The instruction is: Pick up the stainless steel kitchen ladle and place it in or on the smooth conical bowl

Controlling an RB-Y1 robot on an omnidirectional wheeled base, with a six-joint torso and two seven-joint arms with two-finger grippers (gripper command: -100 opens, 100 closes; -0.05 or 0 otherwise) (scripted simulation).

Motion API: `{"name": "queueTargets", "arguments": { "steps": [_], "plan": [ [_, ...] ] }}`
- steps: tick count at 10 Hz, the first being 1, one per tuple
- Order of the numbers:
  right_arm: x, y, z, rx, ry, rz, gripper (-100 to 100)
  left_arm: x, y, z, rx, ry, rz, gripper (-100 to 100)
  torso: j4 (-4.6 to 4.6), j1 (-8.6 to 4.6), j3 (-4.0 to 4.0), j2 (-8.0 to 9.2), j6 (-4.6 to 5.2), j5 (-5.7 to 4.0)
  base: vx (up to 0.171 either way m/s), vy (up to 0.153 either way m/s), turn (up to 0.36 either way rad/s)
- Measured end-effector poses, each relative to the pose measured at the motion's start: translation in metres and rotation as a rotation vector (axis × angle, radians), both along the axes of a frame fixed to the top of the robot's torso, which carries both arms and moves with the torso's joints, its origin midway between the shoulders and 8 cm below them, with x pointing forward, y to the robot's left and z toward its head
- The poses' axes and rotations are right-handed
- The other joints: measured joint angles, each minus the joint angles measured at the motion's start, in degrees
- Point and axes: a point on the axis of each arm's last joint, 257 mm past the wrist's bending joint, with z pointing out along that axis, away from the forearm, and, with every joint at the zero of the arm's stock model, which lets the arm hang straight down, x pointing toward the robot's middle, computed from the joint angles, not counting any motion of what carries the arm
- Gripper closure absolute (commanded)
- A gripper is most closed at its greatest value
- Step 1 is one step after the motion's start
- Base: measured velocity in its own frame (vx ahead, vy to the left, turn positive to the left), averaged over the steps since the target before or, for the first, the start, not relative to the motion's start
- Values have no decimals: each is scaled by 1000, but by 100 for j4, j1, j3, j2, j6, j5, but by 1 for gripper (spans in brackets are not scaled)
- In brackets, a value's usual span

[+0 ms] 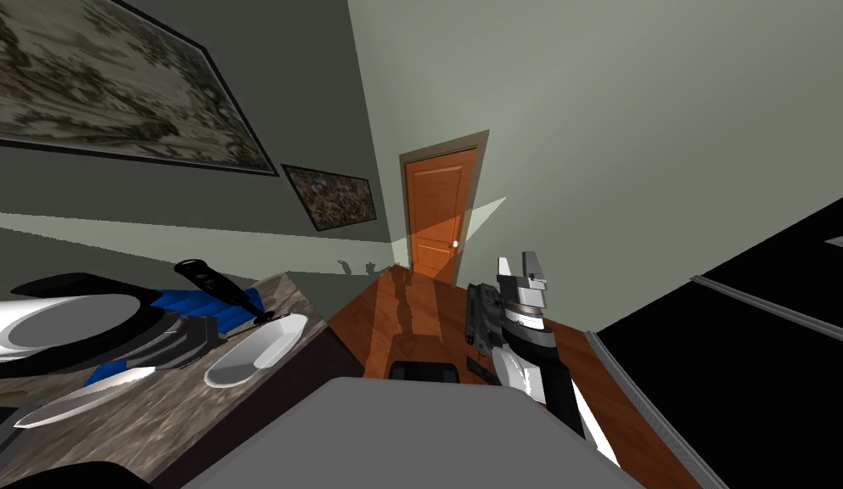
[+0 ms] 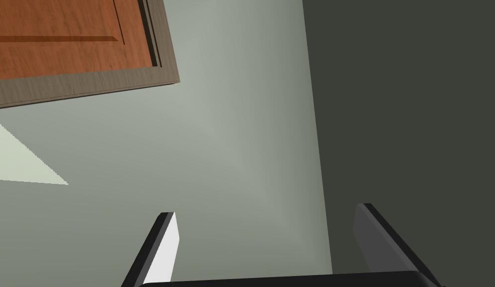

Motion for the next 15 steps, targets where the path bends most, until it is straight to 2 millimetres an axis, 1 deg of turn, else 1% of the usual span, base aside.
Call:
{"name": "queueTargets", "arguments": {
  "steps": [5,6,10,11,12,15],
  "plan": [
    [0,0,0,0,0,0,0,-30,-13,-22,-54,78,99,100,2,1,1,0,-7,0,70,39,-11],
    [0,0,0,0,0,0,0,-32,-14,-22,-56,82,103,-100,6,-7,9,13,-6,-3,6,4,-1],
    [0,0,0,0,0,0,0,-32,-14,-22,-55,81,103,-100,10,-17,20,31,-7,-6,0,0,0],
    [0,0,0,0,0,0,0,-32,-14,-22,-55,81,103,0,11,-17,20,31,-7,-6,0,0,0],
    [0,0,0,0,0,0,0,-32,-14,-22,-55,81,103,-100,11,-18,20,32,-7,-6,-11,18,27],
    [0,0,0,0,0,0,0,-24,-22,-2,-55,75,97,-100,11,-7,22,35,-8,-4,-8,30,20]
  ]
}}
